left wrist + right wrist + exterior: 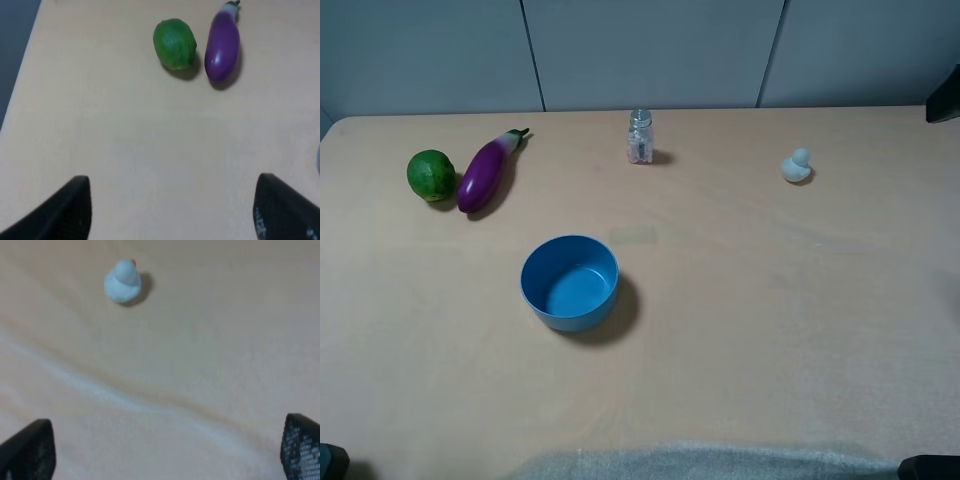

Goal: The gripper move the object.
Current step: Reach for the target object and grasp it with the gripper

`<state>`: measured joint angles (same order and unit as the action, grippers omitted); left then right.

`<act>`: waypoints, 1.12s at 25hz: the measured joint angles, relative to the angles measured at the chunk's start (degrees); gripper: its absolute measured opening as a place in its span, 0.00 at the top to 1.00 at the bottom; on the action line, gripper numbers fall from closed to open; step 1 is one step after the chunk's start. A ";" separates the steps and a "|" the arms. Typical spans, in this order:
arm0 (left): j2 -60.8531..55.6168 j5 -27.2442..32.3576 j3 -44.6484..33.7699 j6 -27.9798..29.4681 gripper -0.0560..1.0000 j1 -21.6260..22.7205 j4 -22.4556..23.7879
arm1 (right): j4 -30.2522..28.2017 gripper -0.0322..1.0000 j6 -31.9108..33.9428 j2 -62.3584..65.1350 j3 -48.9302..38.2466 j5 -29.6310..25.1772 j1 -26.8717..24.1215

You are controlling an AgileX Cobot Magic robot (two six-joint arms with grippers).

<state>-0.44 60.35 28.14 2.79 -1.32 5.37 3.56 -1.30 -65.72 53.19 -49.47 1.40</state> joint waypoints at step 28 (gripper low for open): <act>0.00 0.00 0.00 0.00 0.25 0.00 0.00 | 2.20 0.31 0.00 -35.40 32.53 5.69 19.65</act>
<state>-0.44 60.35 28.14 2.79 -1.32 5.37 5.76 -1.30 -101.12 85.72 -43.79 21.05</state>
